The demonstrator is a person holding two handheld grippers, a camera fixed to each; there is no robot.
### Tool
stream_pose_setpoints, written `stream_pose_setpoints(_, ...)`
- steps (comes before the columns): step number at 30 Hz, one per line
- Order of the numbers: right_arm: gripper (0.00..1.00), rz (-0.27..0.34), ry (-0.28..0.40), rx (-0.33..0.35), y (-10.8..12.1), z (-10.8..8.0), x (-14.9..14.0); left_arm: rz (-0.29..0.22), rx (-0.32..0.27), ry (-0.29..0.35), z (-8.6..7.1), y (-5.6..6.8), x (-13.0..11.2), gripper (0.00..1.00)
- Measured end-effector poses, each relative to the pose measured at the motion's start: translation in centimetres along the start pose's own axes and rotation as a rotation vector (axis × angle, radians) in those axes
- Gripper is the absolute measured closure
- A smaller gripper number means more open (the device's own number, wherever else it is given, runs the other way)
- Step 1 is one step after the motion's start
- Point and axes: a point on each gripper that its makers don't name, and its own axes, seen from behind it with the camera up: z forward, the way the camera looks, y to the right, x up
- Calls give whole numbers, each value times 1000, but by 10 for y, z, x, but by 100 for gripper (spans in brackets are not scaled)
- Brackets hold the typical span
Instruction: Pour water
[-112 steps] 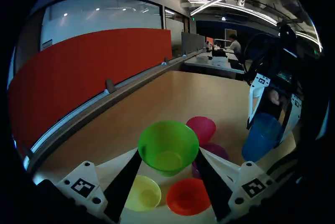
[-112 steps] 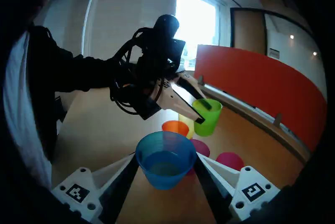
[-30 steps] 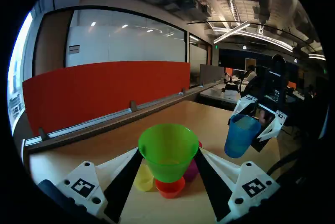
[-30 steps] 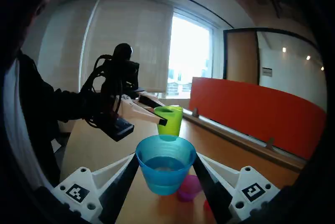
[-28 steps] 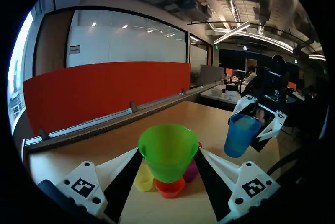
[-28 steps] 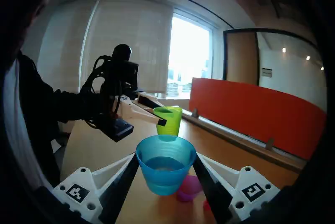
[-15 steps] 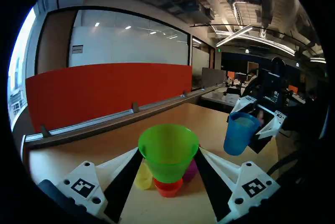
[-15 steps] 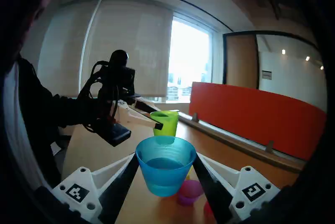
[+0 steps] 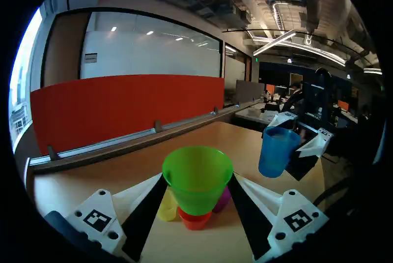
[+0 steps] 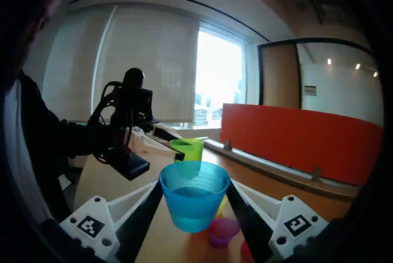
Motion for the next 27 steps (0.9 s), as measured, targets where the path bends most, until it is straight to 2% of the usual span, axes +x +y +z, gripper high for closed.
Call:
stream_pose_setpoints(14, 9, -7, 3, 4, -2, 3, 4, -9, 3, 26, -5, 1, 0, 14)
stream_pose_setpoints(20, 9, -8, 5, 5, -2, 6, 6, -11, -8, 42, -8, 6, 0, 14)
stream_pose_setpoints(27, 9, -17, 0, 12, -4, 7, 9, -9, 11, 59, -13, 5, 0, 14)
